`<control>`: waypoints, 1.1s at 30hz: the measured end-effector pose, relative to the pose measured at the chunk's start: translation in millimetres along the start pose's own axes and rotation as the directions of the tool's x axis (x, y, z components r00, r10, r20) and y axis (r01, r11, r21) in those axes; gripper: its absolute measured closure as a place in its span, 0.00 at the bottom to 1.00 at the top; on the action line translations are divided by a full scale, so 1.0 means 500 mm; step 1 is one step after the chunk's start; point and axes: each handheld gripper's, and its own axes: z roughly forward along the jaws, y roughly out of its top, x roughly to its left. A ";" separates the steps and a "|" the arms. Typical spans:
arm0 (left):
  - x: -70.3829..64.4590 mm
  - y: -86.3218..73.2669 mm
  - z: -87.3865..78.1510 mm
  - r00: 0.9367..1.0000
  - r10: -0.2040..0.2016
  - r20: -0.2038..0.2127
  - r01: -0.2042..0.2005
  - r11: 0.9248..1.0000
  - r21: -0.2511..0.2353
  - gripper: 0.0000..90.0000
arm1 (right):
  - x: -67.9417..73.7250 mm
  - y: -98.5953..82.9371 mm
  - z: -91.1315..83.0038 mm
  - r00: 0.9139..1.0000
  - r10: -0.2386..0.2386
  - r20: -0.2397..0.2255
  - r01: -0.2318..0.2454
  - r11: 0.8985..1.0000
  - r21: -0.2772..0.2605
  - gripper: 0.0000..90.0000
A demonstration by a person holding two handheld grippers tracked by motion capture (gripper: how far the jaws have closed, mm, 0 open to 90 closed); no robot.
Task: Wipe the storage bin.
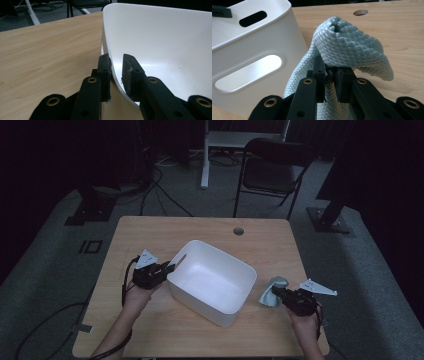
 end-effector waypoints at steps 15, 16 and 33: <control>-0.036 -0.037 -0.061 0.999 0.019 0.037 -0.019 1.000 0.013 0.71 | -0.001 -0.004 -0.004 1.000 0.007 -0.001 -0.007 1.000 -0.012 0.89; -0.039 -0.039 -0.063 0.999 0.022 0.037 -0.022 1.000 0.014 0.70 | -0.002 -0.005 -0.004 1.000 0.009 -0.001 -0.009 1.000 -0.012 0.89; 0.026 0.004 -0.061 0.993 -0.009 0.120 0.016 0.998 -0.060 0.57 | -0.004 -0.011 -0.008 1.000 0.020 -0.009 -0.020 1.000 -0.015 0.89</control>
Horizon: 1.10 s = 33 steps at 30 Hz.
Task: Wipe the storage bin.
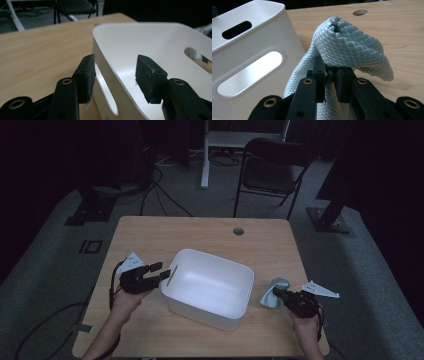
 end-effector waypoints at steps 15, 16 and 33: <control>0.074 0.070 0.089 0.994 0.064 0.087 -0.061 0.997 -0.042 0.55 | 0.001 -0.003 -0.001 1.000 0.001 -0.008 -0.001 1.000 0.001 0.89; 0.076 0.074 0.097 0.993 0.071 0.098 -0.068 0.997 -0.035 0.55 | 0.001 -0.003 -0.001 1.000 0.001 -0.008 -0.001 1.000 0.001 0.89; 0.093 0.095 0.178 0.966 0.126 0.224 -0.127 0.992 -0.011 0.52 | -0.004 -0.009 0.001 1.000 0.009 -0.010 -0.009 1.000 0.010 0.89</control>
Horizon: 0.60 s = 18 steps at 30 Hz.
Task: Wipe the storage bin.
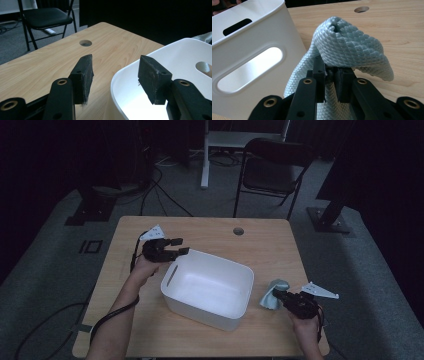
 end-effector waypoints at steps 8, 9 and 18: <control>0.011 -0.008 0.023 1.000 -0.005 0.026 0.005 0.999 0.036 0.59 | -0.005 -0.002 0.000 1.000 0.003 0.000 -0.003 1.000 0.003 0.89; 0.012 -0.009 0.027 1.000 -0.003 0.027 0.002 0.999 0.042 0.59 | -0.006 -0.002 0.000 1.000 0.003 0.001 -0.003 1.000 0.006 0.89; 0.008 -0.011 0.037 0.999 0.008 0.034 -0.009 1.000 0.022 0.84 | -0.008 -0.004 0.001 1.000 0.004 -0.003 -0.004 1.000 0.007 0.89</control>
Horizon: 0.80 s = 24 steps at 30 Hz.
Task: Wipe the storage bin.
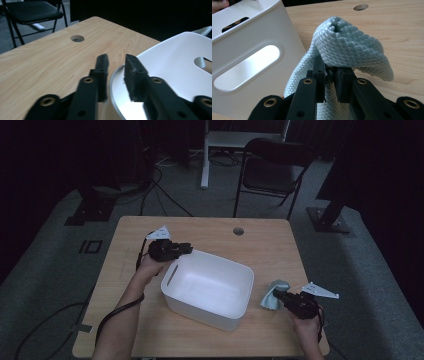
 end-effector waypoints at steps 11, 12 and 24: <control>-0.015 -0.016 -0.032 0.999 -0.012 -0.044 0.012 1.000 -0.001 0.91 | 0.000 0.001 -0.003 1.000 0.002 0.001 -0.002 1.000 -0.002 0.89; -0.017 -0.020 -0.037 0.999 -0.015 -0.051 0.015 1.000 -0.004 0.92 | 0.000 0.001 -0.002 1.000 0.003 0.000 -0.003 1.000 -0.002 0.89; -0.041 -0.031 -0.066 0.993 -0.006 -0.117 0.007 1.000 0.010 0.93 | 0.005 0.002 0.003 1.000 0.003 -0.006 -0.003 1.000 0.002 0.89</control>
